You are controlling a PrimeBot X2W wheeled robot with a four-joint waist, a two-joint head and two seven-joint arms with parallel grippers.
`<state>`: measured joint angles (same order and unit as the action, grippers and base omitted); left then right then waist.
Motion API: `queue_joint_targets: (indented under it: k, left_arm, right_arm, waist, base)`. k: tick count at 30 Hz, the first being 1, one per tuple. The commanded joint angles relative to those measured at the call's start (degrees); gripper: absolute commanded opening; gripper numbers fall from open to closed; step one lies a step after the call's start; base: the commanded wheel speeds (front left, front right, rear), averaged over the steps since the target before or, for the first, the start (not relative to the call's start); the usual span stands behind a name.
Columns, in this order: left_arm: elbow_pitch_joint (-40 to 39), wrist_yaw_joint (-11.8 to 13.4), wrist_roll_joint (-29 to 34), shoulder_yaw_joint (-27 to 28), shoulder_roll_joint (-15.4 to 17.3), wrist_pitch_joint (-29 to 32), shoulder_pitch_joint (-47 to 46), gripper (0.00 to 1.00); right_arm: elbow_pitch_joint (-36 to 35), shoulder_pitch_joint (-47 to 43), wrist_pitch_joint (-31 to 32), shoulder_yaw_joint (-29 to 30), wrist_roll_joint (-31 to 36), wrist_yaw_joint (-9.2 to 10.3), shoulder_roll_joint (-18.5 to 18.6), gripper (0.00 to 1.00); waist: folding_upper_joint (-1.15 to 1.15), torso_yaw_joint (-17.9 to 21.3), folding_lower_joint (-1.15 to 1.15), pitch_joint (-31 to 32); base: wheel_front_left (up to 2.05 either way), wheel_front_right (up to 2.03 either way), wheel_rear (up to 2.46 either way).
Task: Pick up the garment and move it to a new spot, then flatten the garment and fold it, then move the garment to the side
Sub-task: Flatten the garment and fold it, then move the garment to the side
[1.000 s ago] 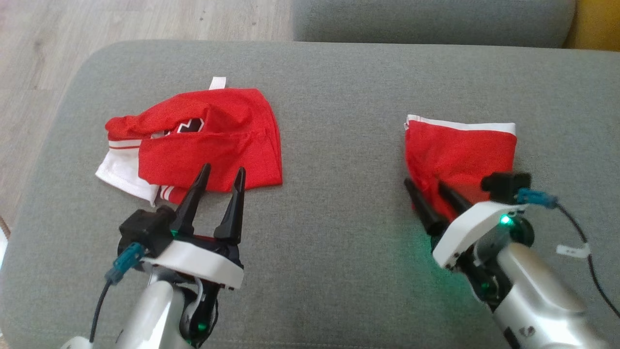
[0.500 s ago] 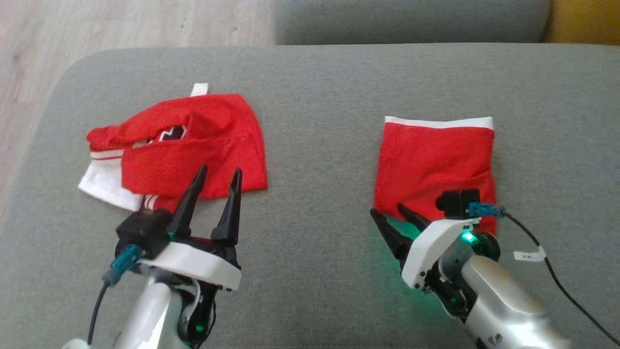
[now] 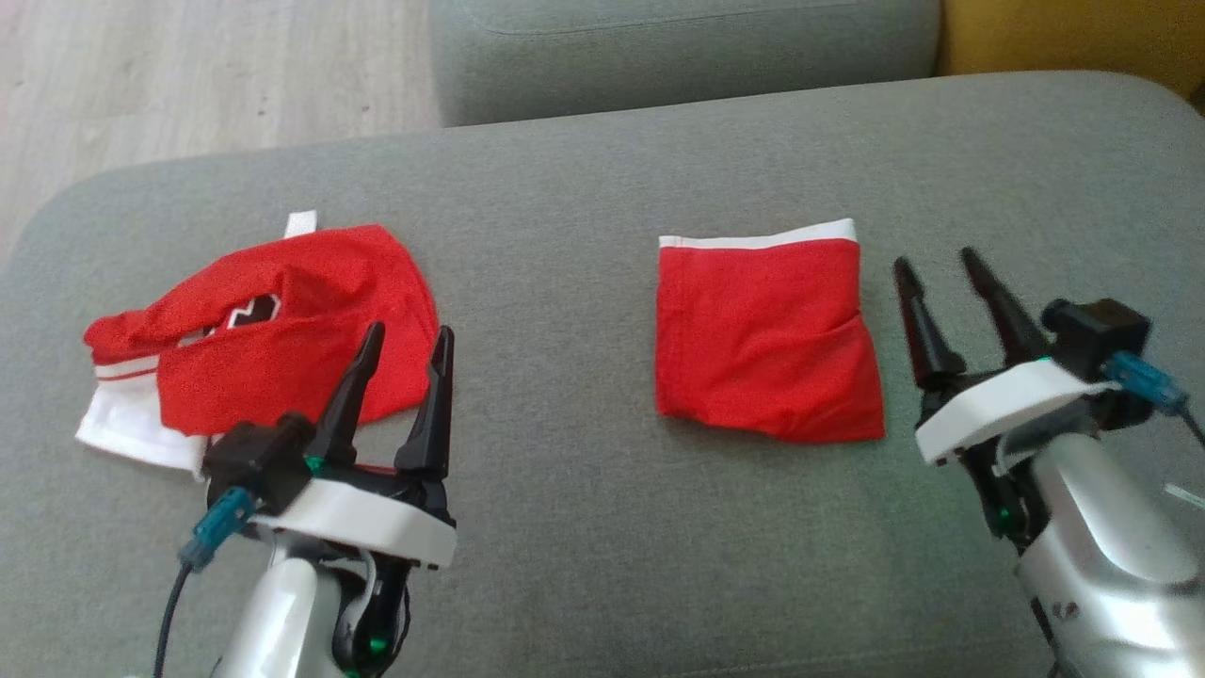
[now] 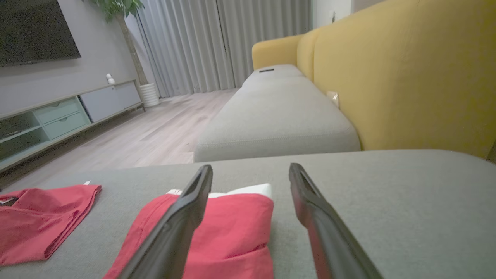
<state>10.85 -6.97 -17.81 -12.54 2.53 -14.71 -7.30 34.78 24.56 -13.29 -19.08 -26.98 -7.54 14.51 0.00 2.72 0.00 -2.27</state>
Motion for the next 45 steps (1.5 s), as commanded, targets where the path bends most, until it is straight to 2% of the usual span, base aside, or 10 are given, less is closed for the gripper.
queue_joint_targets:
  k: [1,7,12,27,35,45]
  left_arm:
    - [-2.5,0.3,-0.3,2.0,0.3,-0.3,-1.6,1.0]
    - [-3.4,0.4,-0.3,2.1,0.3,-0.3,-0.9,1.0]
    - [-3.1,0.2,-0.3,2.0,0.3,-0.3,-0.1,1.0]
    - [-2.6,0.0,-0.1,1.3,0.3,-0.3,-0.5,1.0]
    - [-2.6,-0.2,0.1,0.2,0.3,-0.3,-2.7,1.0]
    - [-1.8,-0.3,-0.2,-1.2,0.3,-0.3,-5.3,1.0]
  right_arm:
    - [-2.9,-0.9,-1.0,1.2,2.5,0.05,-1.0,1.0]
    - [-9.7,-7.2,-1.5,12.1,14.2,0.05,-7.0,1.0]
    - [-13.4,-10.9,-1.6,16.1,20.1,0.05,-10.5,1.0]
    - [-16.0,-11.6,-0.5,18.5,20.9,0.05,-11.6,1.0]
    - [-10.8,-7.0,6.3,19.8,22.7,0.05,-11.6,1.0]
    - [1.0,1.0,12.6,19.5,17.2,0.05,-11.6,1.0]
  waist:
    - [0.0,0.7,0.0,-0.1]
    - [0.0,1.9,0.0,-0.8]
    - [0.0,2.0,0.0,-1.4]
    - [0.0,0.6,0.0,-2.8]
    - [0.0,-1.5,0.0,-7.1]
    - [0.0,-4.7,0.0,-10.9]
  base:
    - [0.0,0.0,0.0]
    - [0.0,0.0,0.0]
    - [0.0,0.0,0.0]
    - [0.0,0.0,0.0]
    - [0.0,0.0,0.0]
    - [0.0,0.0,0.0]
